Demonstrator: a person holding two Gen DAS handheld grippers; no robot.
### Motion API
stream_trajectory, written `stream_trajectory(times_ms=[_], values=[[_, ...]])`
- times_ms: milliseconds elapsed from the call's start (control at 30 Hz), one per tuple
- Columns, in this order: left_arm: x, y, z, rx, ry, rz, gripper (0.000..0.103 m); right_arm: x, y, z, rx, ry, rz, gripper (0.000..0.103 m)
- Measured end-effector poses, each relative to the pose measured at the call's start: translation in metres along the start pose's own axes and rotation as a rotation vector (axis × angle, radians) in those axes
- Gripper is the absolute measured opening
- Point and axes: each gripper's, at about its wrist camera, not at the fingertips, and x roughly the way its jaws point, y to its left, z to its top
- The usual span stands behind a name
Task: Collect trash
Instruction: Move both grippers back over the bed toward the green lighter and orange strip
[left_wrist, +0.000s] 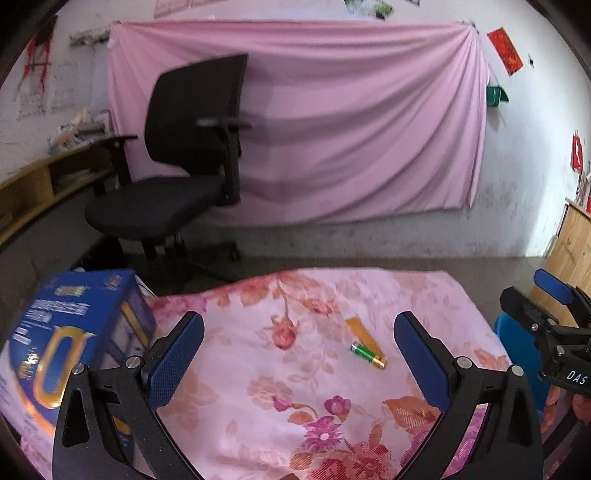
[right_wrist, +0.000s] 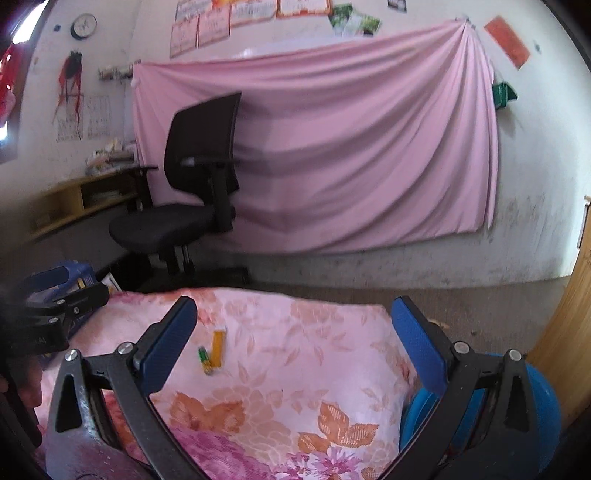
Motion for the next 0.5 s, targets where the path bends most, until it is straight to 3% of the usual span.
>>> stream_trajectory(times_ms=[133,300,367,500], values=[[0.028,-0.006,-0.004,-0.010,0.106,-0.024,0.098,0.018,-0.006,-0.006,0.016,0.076,0.014,0.103],[0.059,-0.012,-0.008,-0.048,0.236,-0.112,0.076,0.038,-0.012,-0.013,0.032,0.167,0.031,0.103],[0.072,-0.015,-0.009,-0.079,0.297,-0.155,0.064,0.044,-0.014,-0.016,0.041,0.200,0.035,0.097],[0.094,-0.022,-0.013,-0.124,0.382,-0.208,0.050,0.050,-0.018,-0.018,0.062,0.228,0.034,0.096]])
